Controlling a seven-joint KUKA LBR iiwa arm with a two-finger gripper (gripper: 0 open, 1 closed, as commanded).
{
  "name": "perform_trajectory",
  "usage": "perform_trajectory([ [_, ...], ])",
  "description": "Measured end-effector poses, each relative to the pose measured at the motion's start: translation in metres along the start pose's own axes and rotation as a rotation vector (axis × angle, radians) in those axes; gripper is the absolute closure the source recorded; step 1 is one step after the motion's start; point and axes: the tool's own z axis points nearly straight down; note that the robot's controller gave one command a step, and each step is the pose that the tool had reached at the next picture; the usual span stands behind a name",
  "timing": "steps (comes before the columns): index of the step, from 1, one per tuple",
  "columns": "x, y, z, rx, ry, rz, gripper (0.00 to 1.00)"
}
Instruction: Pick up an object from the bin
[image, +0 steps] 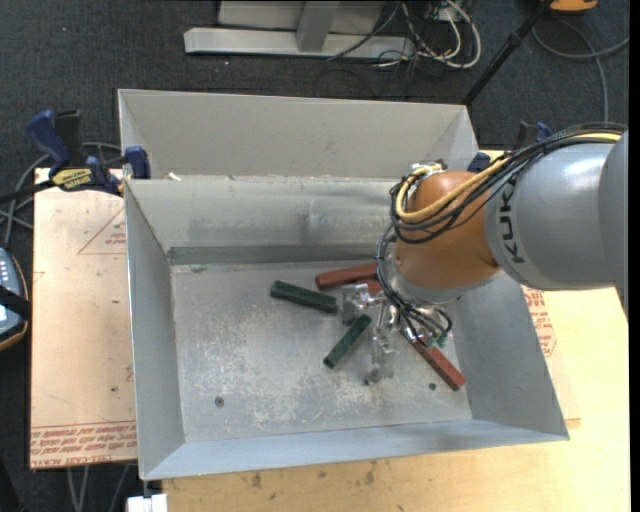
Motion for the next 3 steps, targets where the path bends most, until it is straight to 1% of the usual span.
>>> perform_trajectory([
  [2, -0.0013, 0.0011, -0.0002, 0.0, 0.001, 0.004, 0.0],
  [3, -0.0018, 0.0009, -0.0008, 0.0, 0.0, 0.005, 1.0],
])
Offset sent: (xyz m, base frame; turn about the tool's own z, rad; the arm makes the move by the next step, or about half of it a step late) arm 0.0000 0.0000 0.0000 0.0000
